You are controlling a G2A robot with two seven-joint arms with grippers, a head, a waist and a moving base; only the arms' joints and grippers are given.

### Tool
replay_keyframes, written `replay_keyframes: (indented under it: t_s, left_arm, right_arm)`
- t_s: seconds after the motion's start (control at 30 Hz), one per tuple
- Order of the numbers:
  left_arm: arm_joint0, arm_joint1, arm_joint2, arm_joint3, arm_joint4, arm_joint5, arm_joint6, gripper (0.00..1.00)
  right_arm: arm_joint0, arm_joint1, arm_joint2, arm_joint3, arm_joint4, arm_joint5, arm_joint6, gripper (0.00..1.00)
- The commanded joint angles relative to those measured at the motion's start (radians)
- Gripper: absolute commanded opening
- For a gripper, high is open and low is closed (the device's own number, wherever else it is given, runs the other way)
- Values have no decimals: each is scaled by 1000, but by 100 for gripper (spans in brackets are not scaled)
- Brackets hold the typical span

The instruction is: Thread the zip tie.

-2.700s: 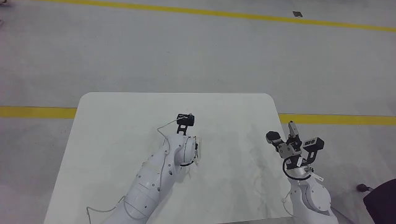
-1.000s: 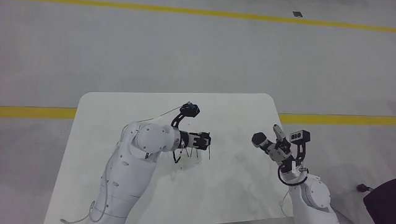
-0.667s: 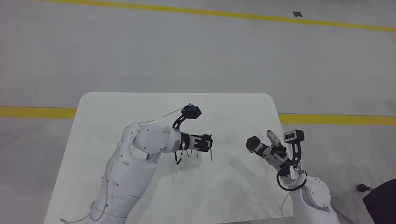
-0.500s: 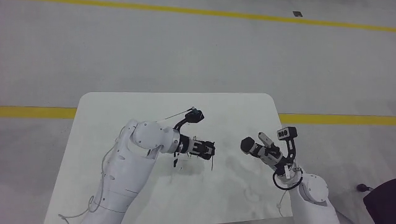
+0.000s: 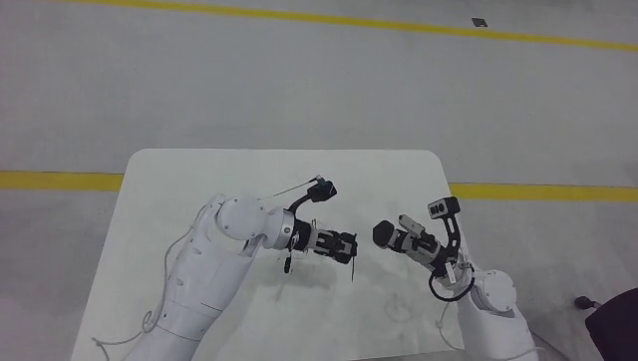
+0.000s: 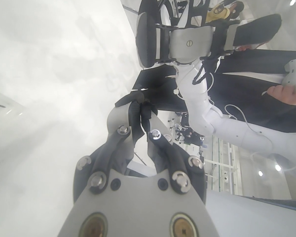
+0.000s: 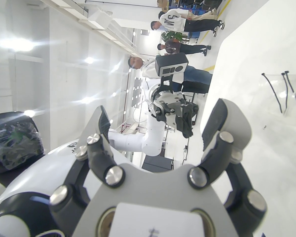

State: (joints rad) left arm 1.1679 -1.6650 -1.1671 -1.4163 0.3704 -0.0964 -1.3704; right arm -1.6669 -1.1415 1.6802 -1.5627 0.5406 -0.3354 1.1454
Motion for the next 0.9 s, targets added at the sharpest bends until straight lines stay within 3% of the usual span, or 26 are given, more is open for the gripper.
replay_keyframes:
  t_s: [0.0,0.2,0.43,0.5,0.63,0.73,0.87]
  left_arm:
    - [-11,6,7,12,-22,3,-11,0]
    - [-39,23,51,19,32,6,28,0]
    - [-37,25,57,19,48,5,48,0]
    - [-41,31,74,11,103,10,71,0]
    - [-49,43,105,-9,160,35,68,0]
    - [-52,51,122,-18,176,51,73,0]
    - [-56,61,138,-26,189,72,81,0]
  right_arm:
    - [23,-1,-27,34,-17,11,-14,100]
    - [94,0,-84,105,-52,14,13,100]
    - [94,0,-85,103,-58,13,9,100]
    - [93,4,-89,79,-158,-5,-3,100]
    - [88,7,-102,43,-251,-5,-28,100]
    - [88,8,-112,30,-306,-5,-49,49]
    - [83,8,-120,21,-313,-5,-66,43]
